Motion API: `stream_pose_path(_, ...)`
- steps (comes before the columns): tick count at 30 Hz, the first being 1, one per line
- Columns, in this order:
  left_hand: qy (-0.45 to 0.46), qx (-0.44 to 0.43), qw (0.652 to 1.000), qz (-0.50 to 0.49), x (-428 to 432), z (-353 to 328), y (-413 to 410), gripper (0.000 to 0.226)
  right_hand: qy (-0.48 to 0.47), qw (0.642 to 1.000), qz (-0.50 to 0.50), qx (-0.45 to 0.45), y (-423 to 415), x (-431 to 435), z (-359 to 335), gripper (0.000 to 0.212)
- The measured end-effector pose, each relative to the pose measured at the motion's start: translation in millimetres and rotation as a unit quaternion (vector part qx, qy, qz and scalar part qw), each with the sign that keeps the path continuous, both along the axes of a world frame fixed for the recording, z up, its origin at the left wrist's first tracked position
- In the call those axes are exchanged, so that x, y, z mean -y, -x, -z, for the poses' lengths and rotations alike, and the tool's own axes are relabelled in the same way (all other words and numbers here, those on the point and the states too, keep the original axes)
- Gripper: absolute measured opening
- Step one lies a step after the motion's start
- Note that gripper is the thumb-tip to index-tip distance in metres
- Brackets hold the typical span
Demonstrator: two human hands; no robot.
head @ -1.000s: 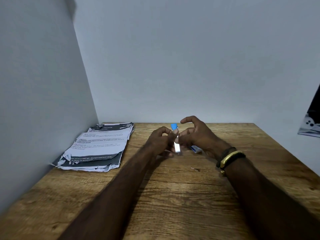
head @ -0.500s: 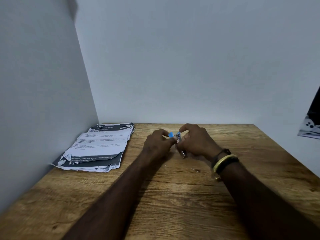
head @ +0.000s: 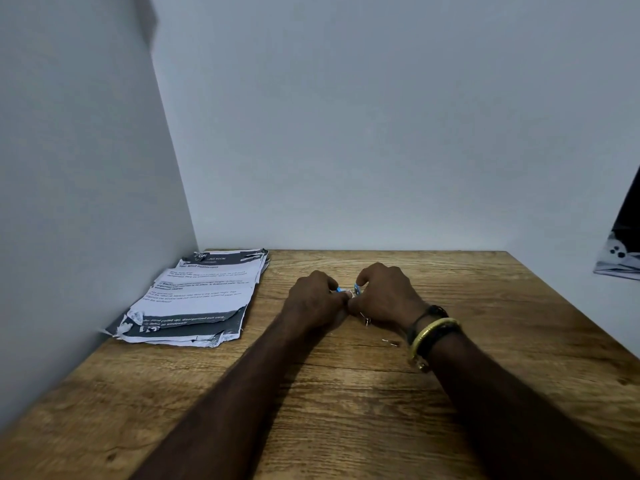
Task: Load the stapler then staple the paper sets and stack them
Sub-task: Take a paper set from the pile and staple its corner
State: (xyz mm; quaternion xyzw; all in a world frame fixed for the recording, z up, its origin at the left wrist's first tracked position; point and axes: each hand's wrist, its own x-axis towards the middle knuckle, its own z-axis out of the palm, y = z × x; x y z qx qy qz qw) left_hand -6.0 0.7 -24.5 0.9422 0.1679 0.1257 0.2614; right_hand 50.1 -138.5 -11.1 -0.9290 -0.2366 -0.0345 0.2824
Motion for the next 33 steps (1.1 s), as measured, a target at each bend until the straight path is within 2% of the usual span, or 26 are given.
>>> stream_pose_path(5, 0.014, 0.046, 0.999, -0.025, 0.1, -2.9, 4.1, 0.039, 0.001, 1.0, -0.012, 0.003, 2.7, -0.4, -6.3, 0.047)
stream_pose_path(10, 0.143, 0.191, 0.971, -0.021, -6.6, -27.8, 17.3, 0.02, -0.117, 0.991, -0.028, 0.055, 19.0, -17.9, -27.1, 0.025)
stream_pose_path(16, 0.131, 0.254, 0.953, -0.103, -37.1, -48.1, 42.8, 0.02, -0.213, 0.975, -0.066, 0.022, 36.0, -64.8, -40.1, 0.016)
stream_pose_path(21, 0.063, 0.207, 0.962, -0.168, -80.4, -44.4, 59.3, 0.027, -0.228, 0.968, -0.098, -0.019, 46.8, -116.0, -32.2, 0.013)
stream_pose_path(25, 0.047, 0.169, 0.963, -0.203, -111.0, -39.9, 69.1, 0.036, -0.212, 0.972, -0.102, -0.022, 52.4, -151.6, -21.2, 0.015)
stream_pose_path(29, 0.022, 0.118, 0.971, -0.205, -134.0, -32.9, 74.1, 0.012, -0.149, 0.984, -0.089, -0.035, 53.8, -180.2, -7.8, 0.019)
stream_pose_path(33, 0.025, 0.078, 0.975, -0.205, -147.2, -24.6, 72.7, 0.027, -0.076, 0.995, -0.064, -0.031, 49.4, -196.8, 4.3, 0.032)
